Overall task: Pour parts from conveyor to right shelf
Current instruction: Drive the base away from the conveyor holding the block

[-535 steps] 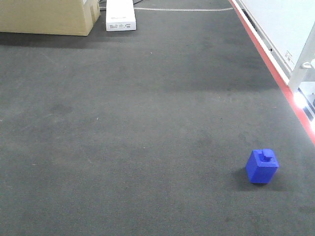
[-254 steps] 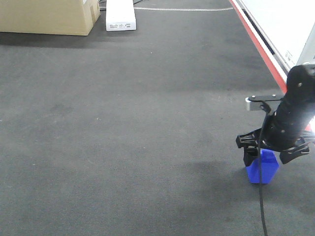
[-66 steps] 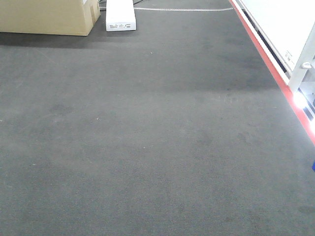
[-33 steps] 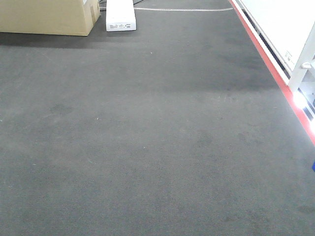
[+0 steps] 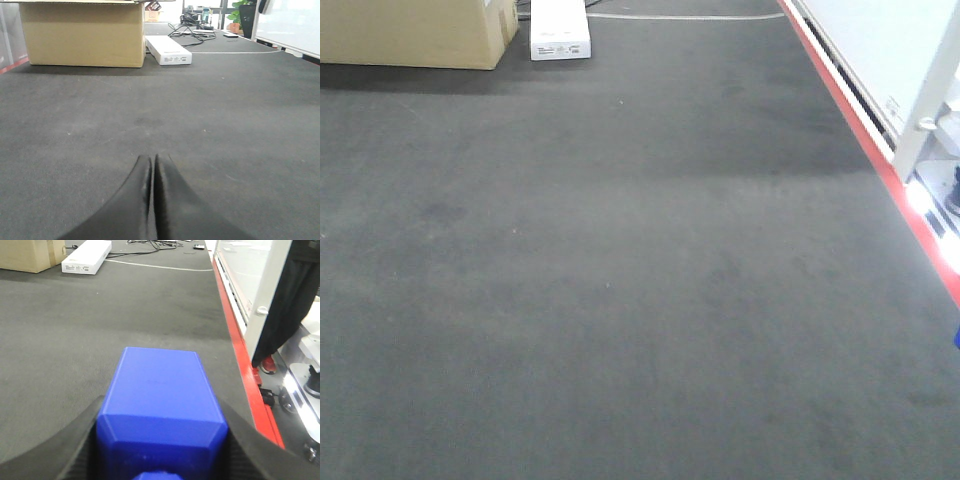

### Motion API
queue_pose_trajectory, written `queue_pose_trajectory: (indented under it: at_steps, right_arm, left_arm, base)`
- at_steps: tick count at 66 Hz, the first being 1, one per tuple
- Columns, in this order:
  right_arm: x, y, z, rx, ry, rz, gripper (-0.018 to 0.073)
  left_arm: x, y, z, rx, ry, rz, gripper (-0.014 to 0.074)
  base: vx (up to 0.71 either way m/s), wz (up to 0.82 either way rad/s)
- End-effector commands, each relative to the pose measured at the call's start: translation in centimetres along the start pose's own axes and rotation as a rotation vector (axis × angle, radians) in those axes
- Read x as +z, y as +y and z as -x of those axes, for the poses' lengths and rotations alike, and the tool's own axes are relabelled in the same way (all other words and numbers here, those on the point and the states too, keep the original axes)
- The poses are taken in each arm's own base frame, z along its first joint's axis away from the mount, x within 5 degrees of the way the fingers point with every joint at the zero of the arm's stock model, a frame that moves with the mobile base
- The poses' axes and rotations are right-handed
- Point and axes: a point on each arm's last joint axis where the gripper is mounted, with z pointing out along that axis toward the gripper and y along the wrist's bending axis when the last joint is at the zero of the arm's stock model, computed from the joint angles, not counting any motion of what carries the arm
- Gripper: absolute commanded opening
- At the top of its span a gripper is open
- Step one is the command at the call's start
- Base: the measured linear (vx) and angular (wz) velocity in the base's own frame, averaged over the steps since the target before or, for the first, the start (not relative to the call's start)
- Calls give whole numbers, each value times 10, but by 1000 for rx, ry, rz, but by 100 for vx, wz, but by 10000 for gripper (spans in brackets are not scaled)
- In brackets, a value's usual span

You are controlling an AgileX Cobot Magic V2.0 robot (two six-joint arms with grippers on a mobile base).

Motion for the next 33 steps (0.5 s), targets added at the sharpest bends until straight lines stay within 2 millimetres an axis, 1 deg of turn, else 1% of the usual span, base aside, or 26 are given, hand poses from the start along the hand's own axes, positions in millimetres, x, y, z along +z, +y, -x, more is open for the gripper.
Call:
queue_pose_trajectory:
  at_steps: [1, 22, 33]
  right_arm:
    - [-3, -2, 16, -14, -99, -13, -6]
    - [-3, -2, 16, -14, -99, -13, -6]
    - [-3, -2, 16, -14, -99, -13, -6]
  left_arm:
    - [0, -1, 13, -16, -82, -9, -6]
    - [0, -1, 13, -16, -82, -9, -6]
    - [0, -1, 13, -16, -82, -9, -6]
  base:
    - [-15, -6]
    - [-23, -11]
    - [-30, -34]
